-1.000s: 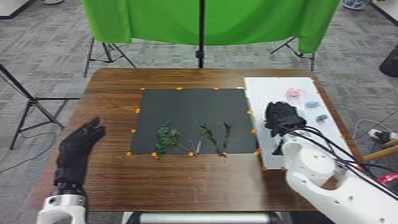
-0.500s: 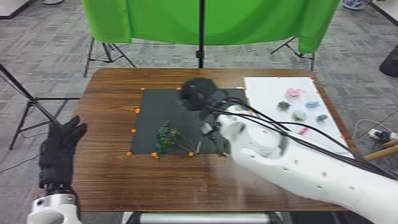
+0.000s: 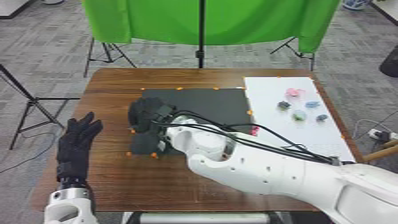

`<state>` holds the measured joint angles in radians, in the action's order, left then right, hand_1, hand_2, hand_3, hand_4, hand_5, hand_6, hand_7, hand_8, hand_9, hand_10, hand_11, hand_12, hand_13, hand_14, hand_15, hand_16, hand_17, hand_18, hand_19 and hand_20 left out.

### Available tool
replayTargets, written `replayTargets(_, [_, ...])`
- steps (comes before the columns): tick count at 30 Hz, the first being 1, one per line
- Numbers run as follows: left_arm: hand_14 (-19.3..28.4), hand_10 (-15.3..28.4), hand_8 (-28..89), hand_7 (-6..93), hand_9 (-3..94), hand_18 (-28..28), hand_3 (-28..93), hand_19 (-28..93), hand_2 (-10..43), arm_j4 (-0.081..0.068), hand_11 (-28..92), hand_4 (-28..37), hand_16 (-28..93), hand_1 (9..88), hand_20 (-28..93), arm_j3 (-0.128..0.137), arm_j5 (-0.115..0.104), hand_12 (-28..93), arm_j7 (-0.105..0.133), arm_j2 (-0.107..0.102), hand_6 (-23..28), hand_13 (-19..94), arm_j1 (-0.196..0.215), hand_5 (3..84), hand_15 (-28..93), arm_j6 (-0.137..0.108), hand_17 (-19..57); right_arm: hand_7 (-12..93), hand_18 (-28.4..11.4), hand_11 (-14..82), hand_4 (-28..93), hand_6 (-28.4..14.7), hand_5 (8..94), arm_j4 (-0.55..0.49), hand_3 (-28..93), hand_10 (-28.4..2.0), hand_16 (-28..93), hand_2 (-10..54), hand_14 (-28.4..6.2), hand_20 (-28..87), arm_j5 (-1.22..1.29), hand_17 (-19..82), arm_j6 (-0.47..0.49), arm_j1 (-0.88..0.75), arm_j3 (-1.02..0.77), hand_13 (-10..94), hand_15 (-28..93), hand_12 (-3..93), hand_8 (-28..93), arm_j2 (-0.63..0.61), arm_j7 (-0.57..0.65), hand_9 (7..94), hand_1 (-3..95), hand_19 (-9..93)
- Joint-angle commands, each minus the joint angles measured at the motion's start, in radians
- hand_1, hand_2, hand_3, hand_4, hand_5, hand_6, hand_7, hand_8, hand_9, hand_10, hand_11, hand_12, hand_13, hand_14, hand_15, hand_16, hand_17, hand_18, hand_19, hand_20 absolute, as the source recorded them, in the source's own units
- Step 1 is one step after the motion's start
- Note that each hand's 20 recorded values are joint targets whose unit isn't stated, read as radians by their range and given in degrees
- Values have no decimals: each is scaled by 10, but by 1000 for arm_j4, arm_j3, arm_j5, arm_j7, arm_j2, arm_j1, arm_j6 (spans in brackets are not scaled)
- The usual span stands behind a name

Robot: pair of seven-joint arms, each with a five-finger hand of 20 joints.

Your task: Arrange flowers

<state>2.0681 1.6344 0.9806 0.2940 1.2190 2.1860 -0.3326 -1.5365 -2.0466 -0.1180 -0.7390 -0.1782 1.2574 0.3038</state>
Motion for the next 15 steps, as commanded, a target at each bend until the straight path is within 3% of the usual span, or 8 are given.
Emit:
replayTargets(1, [146, 153, -71, 42, 424, 93, 525, 46, 242, -16, 137, -283, -23, 230, 175, -5, -2, 51, -2, 5, 86, 319, -5, 441, 140, 17, 66, 171, -95, 106, -77, 25, 713, 30, 400, -81, 358, -95, -10, 537, -20, 667, 111, 0, -17, 935, 530, 378, 125, 1, 22, 842, 602, 932])
replayTargets(3, [146, 153, -69, 43, 421, 93, 529, 44, 231, -17, 139, -283, -23, 226, 174, -5, 0, 51, 2, 6, 86, 318, -4, 441, 139, 21, 65, 172, -95, 142, -127, 31, 682, 31, 489, -92, 356, -95, -11, 537, -32, 666, 129, 2, -14, 935, 532, 352, 75, -1, 31, 815, 549, 932])
replayTargets(7, [151, 156, -68, 26, 406, 97, 563, 45, 154, -21, 139, -283, -21, 204, 175, -6, 2, 47, 5, 10, 94, 310, -7, 437, 137, 26, 61, 178, -97, 219, -176, 51, 641, 37, 568, -109, 355, -95, -12, 537, -59, 665, 147, 6, -13, 932, 537, 257, -74, -7, 37, 768, 469, 932])
replayTargets(15, [151, 151, -60, 35, 410, 101, 587, 43, 122, -17, 156, -283, -15, 190, 175, -1, 8, 55, 1, 17, 91, 312, 5, 437, 140, 31, 57, 149, -96, 225, -177, 46, 571, 7, 568, -124, 353, -95, -15, 535, -59, 663, 190, 9, -60, 925, 544, 254, -83, -37, 37, 732, 453, 932])
